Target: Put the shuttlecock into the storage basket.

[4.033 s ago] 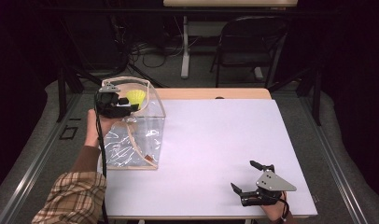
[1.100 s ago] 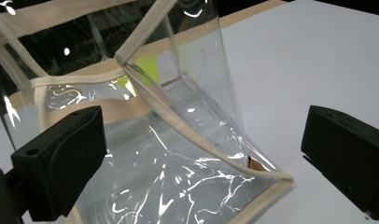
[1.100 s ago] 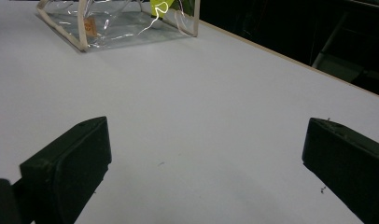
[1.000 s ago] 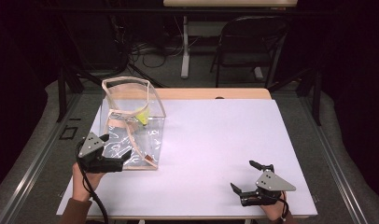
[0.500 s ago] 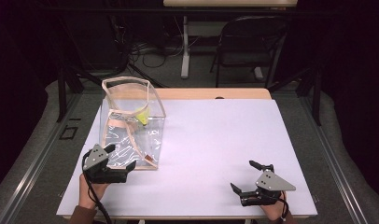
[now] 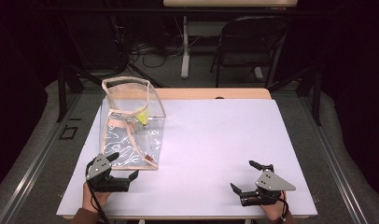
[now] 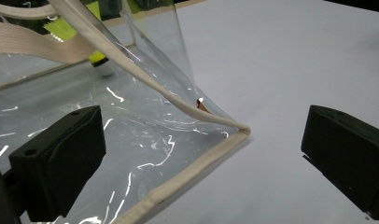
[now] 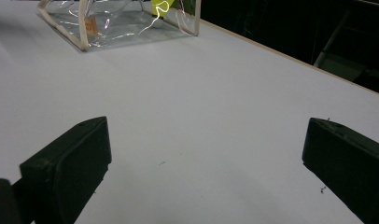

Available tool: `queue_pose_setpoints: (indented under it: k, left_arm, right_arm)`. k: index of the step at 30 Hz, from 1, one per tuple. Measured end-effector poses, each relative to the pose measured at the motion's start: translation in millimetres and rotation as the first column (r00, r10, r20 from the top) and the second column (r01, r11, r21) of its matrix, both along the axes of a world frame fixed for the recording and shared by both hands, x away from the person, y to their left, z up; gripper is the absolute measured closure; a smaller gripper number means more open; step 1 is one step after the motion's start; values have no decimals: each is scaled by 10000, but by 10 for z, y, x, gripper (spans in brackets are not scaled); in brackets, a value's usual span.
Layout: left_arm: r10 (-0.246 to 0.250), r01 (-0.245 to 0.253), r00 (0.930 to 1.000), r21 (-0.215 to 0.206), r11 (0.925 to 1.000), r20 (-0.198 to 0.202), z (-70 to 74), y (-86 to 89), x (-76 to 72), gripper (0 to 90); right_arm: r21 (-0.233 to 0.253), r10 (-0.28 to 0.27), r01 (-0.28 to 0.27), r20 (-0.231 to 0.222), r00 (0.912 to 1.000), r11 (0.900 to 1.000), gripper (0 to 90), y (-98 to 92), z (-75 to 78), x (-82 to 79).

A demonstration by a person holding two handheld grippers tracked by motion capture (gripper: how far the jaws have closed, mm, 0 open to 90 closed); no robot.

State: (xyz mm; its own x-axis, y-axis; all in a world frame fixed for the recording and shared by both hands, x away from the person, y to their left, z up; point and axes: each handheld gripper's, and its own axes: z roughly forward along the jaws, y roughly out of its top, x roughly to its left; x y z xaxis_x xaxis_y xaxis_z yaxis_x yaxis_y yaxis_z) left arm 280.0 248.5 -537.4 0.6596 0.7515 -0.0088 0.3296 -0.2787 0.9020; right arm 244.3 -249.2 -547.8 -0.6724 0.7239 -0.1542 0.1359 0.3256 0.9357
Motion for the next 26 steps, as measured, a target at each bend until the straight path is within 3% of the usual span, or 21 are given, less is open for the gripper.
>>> queue_pose_setpoints:
  k: [6,11,26]
  left_arm:
    - [-60,61,9998,-85,9999,176,-78,-1,-75,0]
    - [-107,106,9999,-114,9999,-47,-173,9,-123,0]
    - [-80,81,9998,93,9999,-183,-212,-4,-116,0]
  right_arm:
    - [-14,19,-19,-18,10000,10000,5,-2,1,-1]
    - [-21,14,-14,-33,10000,10000,5,-4,2,-4]
    - [-62,-3,3,-9,10000,10000,5,-5,1,-6]
